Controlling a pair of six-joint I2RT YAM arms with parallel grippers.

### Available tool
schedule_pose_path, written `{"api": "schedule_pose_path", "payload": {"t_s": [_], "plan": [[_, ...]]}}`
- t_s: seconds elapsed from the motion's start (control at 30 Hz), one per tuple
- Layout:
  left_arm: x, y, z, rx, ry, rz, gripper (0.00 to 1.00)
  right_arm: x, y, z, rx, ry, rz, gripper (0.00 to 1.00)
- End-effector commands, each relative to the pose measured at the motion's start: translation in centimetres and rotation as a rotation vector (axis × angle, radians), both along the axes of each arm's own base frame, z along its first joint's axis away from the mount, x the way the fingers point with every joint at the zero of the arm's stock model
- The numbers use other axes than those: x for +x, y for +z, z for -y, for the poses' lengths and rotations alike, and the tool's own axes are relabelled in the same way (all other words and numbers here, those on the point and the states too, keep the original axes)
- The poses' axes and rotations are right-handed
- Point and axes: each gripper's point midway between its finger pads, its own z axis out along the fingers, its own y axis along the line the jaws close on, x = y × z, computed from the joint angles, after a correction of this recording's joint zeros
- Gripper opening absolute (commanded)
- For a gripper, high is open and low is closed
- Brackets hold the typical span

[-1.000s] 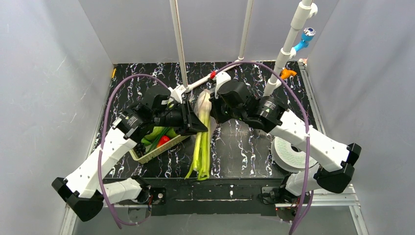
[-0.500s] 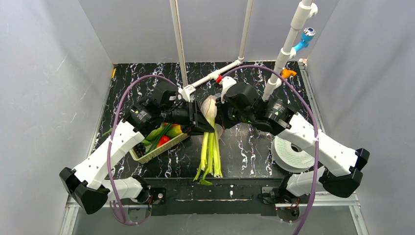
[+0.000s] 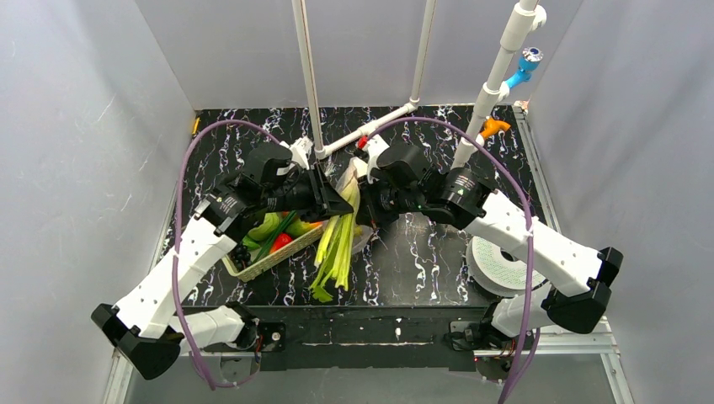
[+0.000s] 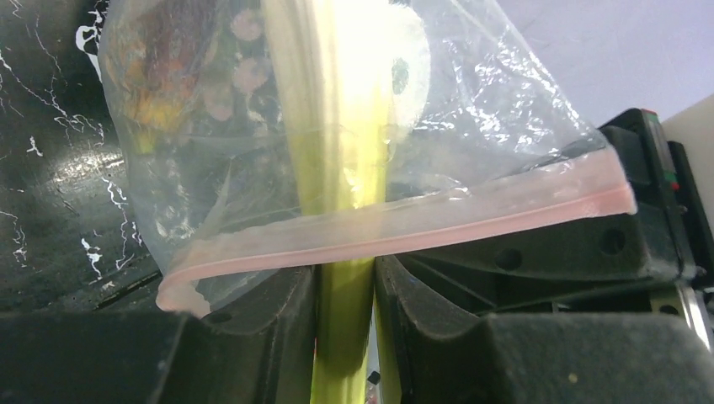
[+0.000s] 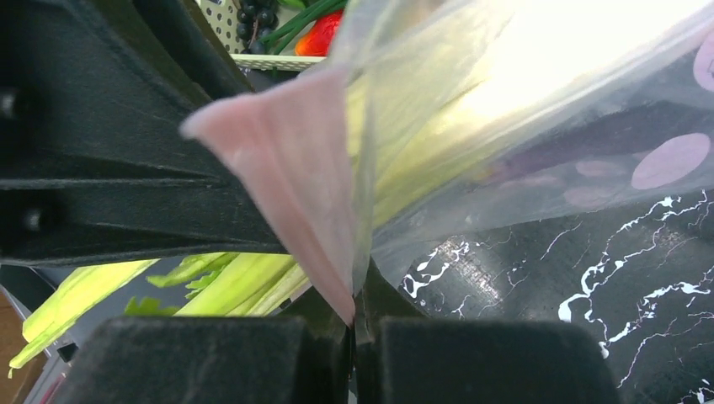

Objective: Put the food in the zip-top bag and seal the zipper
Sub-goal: Place the fake vegetable in the zipper food storage bag.

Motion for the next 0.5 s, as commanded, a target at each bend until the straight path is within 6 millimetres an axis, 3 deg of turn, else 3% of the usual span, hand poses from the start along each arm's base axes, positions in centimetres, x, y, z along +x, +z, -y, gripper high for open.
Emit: {"api": "schedule_pose_path", "payload": {"t_s": [0.0,0.2,0.3,0.4,0.47], "plan": [[1.7,1.9,1.0,-0.041,-0.006,0.078,0.15,-1.5,1.9,-1.4,0.093,0.062,-0.029,0.01],[1.6,0.4,1.4,-0.003,-0.050,0.043,0.24,-1.4,2.6,-1.6,0.151,0.051,-0.051,0.01],[0.9,0.9,1.2,-0.006,-0.089,0.078,0.40,-1.2,3.9,-1.7,0.264,0.062,-0.132,0.01],[-0.2,0.9,0.3,0.016,-0.119,0.108,0.60,-0.4,4.0,-1.2,0.283,0.033,-0.156,0.01],[-1.3,1.1,-0.3,0.020,-0.157,0.133,0.67,0.0,3.8,-1.0,0.285,0.025,-0.174,0.01]]}}
